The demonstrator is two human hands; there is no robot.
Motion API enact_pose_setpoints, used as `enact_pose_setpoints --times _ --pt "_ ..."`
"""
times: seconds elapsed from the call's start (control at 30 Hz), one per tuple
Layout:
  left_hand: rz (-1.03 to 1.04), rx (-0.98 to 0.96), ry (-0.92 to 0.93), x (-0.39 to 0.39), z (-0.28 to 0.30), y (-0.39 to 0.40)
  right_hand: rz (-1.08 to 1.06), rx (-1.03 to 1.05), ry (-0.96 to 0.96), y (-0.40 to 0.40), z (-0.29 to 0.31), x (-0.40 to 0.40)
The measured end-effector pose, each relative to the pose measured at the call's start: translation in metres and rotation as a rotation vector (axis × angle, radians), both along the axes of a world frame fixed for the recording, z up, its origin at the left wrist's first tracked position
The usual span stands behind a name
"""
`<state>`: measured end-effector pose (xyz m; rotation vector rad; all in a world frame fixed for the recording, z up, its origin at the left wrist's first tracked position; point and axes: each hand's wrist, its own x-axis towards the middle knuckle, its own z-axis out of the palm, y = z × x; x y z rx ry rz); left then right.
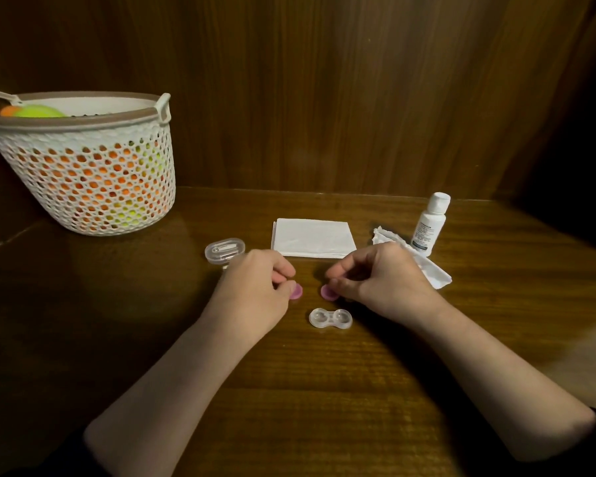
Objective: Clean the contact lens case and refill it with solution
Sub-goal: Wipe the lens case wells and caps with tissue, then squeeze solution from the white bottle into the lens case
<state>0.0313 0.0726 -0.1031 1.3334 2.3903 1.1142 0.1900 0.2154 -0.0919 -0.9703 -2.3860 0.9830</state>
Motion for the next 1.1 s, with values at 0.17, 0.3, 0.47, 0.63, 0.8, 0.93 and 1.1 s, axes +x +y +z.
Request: enact_pose_setpoints --times 0.17,0.3,0.47,0.63,0.8,0.93,1.1 --pt "-0.056 0.049 -0.048 0.007 -0.002 0.006 0.017 0.009 0.003 -0.003 0.000 -0.001" --pt "-0.082 0.061 -0.054 0.009 -0.002 0.006 0.035 -0.015 -0.001 -0.003 0.001 -0.001" --pt "-0.077 0.065 -0.048 0.012 -0.001 0.006 0.059 -0.029 0.021 -0.004 0.004 0.001" --pt "-0.044 0.104 -0.035 0.012 0.002 0.005 0.180 -0.058 -0.142 0.002 0.027 0.015" --pt "-0.084 0.079 -0.001 0.015 0.001 0.005 0.283 -0.010 -0.324 -0.002 0.028 0.017" --pt "-0.063 0.106 -0.005 0.013 0.001 0.006 0.308 -0.010 -0.287 -0.003 0.025 0.013" --pt "-0.072 0.139 -0.006 0.012 -0.001 0.006 0.290 -0.004 -0.294 -0.008 0.027 0.013"
